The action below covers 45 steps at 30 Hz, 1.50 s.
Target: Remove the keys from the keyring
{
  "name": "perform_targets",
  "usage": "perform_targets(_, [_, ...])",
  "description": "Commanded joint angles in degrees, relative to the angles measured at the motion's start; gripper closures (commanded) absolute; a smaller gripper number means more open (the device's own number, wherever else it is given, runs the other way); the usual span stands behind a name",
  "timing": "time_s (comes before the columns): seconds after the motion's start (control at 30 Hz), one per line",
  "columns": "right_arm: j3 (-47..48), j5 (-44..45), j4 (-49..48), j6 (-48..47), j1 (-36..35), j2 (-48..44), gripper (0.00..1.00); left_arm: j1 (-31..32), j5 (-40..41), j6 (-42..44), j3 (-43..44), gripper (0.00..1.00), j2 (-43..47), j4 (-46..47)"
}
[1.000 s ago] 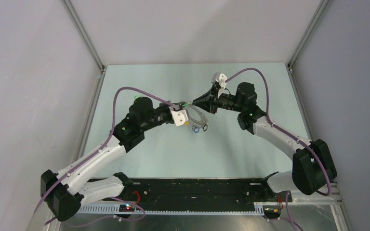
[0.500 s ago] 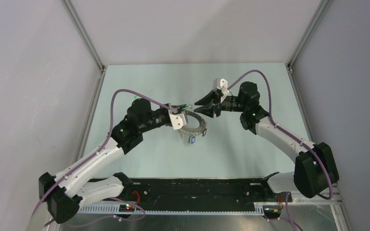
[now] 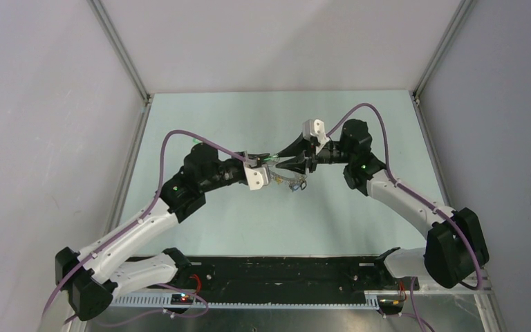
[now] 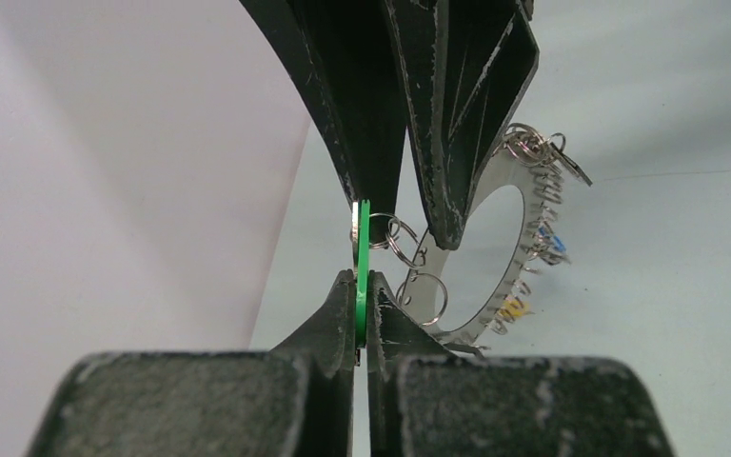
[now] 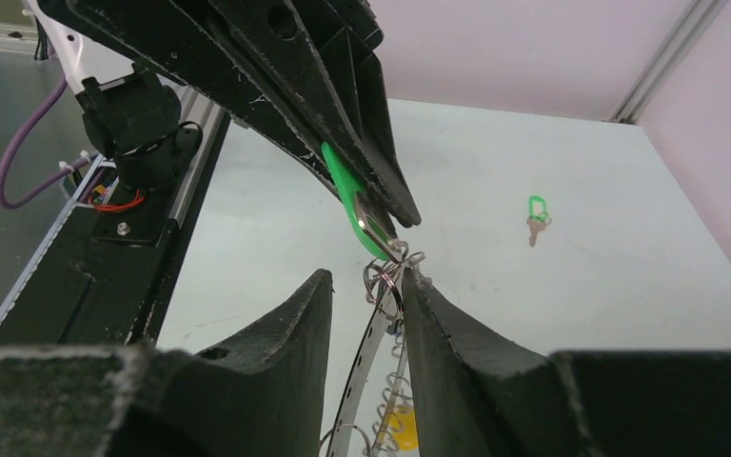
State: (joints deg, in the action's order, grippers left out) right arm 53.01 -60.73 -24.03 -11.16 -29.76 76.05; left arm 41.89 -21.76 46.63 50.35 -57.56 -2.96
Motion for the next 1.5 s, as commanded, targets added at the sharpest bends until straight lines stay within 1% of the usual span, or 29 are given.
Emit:
perform_targets(0.0, [1.91, 0.35, 0.67, -2.51, -1.14, -0.59, 0.64, 0.32, -1.60, 1.27, 1.10, 1.00, 2.26, 3.32])
perform_targets(0.03, [1.91, 0.39, 0.66, -2.58, -1.21, -0.44, 0.65, 0.31, -1.57, 1.27, 1.08, 1.00, 2.23, 3.31])
perform_targets(0.1, [1.92, 0.71, 0.58, -2.52, -1.31, -0.25, 0.73, 0.31, -1.57, 1.35, 1.15, 1.00, 2.35, 3.31])
perform_targets(0.13, [1.87, 1.10, 0.72, -2.50, -1.30, -0.19, 0.80, 0.32, -1.56, 1.35, 1.13, 1.00, 2.40, 3.31])
perform_targets(0.17, [1.90, 1.38, 0.86, -2.57, -1.24, -0.24, 0.85, 0.37, -1.46, 1.46, 1.14, 1.00, 2.53, 3.31])
perform_targets(0.2, [1.87, 1.99, 1.36, -2.73, -1.22, -0.34, 0.93, 0.38, -0.86, 1.54, 1.02, 1.00, 2.75, 3.31])
perform_targets(0.27, [1.91, 3.27, 2.27, -3.21, -1.04, -0.75, 1.00, 0.45, 0.93, 1.65, 0.96, 1.00, 3.61, 3.31])
perform_targets(0.4, [1.91, 4.76, 2.64, -2.67, -0.48, -1.14, 1.00, 0.41, 4.52, 1.97, 0.67, 1.00, 4.25, 3.31])
perform_targets(0.53, [1.90, 4.49, 1.08, -0.25, 0.11, -1.38, 1.00, 0.46, 5.36, 1.99, 0.34, 1.00, 4.07, 3.31])
perform_targets(0.7, [1.87, 3.66, 1.39, 0.23, 1.09, -1.68, 1.00, 0.32, 8.05, 2.29, 0.19, 1.00, 4.66, 3.39])
perform_targets(0.97, [1.92, 3.71, 0.35, 1.76, 1.76, -2.07, 1.00, -0.89, 8.97, 2.66, -0.58, 1.00, 5.87, 3.66])
perform_targets(1.1, [1.92, 6.60, -3.88, 7.47, 1.85, -2.58, 1.00, -0.86, 5.51, 2.85, -1.28, 1.00, 5.16, 3.67])
perform_targets(1.17, [1.60, 7.88, -7.42, 11.31, 1.77, -2.76, 1.00, -0.68, 3.81, 2.65, -1.42, 1.00, 4.49, 3.68])
perform_targets(1.27, [-0.79, 10.61, -15.48, 16.95, 1.22, -3.45, 1.00, 0.17, 3.02, 2.62, -1.32, 1.00, 3.17, 3.67])
perform_targets(1.33, [-2.24, 12.52, -19.34, 18.40, 0.55, -4.25, 1.00, 0.63, 2.93, 2.59, -1.26, 1.00, 2.52, 3.66])
perform_targets(1.47, [-4.46, 17.76, -22.63, 18.61, -0.80, -6.36, 1.00, 0.82, 2.90, 2.47, -1.11, 1.00, 2.17, 3.69])
